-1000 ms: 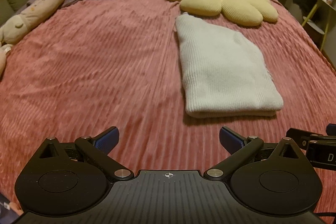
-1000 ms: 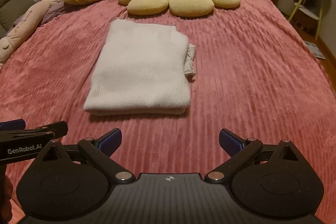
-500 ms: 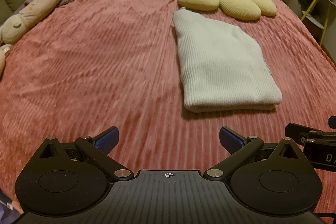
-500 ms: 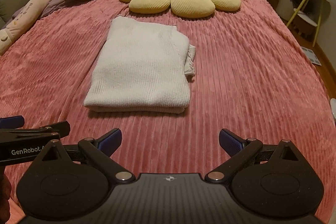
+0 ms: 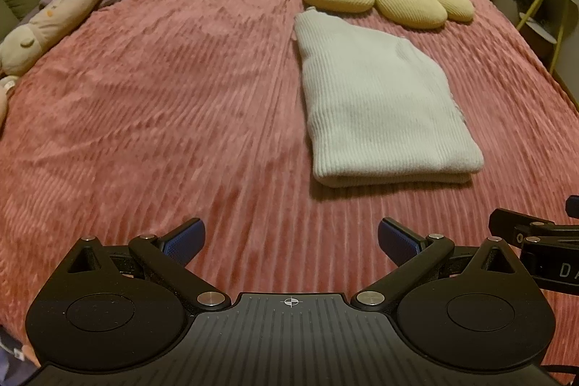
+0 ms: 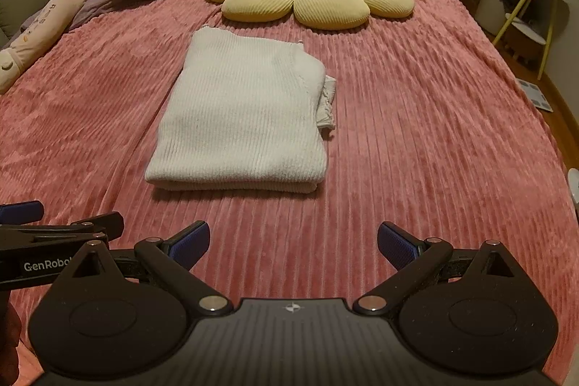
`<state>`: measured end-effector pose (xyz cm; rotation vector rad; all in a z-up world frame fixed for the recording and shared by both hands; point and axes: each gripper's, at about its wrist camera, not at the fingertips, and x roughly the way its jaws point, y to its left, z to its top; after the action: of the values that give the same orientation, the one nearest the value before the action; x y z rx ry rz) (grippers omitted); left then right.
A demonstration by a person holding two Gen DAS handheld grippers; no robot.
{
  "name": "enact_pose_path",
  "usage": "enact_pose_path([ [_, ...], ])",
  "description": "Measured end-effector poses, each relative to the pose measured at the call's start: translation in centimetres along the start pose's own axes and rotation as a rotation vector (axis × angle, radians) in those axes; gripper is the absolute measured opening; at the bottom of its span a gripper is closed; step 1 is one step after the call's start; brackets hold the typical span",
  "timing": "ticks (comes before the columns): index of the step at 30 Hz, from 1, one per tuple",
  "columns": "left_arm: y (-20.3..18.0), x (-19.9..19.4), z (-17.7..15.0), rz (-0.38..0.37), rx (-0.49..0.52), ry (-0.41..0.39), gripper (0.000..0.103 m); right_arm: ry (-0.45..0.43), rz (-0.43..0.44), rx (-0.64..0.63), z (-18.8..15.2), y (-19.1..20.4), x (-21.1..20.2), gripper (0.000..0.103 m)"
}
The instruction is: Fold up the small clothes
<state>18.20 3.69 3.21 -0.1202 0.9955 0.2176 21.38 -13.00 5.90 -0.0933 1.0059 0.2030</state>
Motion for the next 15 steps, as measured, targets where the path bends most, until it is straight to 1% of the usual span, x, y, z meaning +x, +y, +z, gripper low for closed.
enact_pose_path([
  [15, 0.06, 0.25, 0.20, -0.002, -0.001, 0.020, 0.103, 0.010, 0.001, 0.010, 0.04, -0.23, 0.20, 0.099],
])
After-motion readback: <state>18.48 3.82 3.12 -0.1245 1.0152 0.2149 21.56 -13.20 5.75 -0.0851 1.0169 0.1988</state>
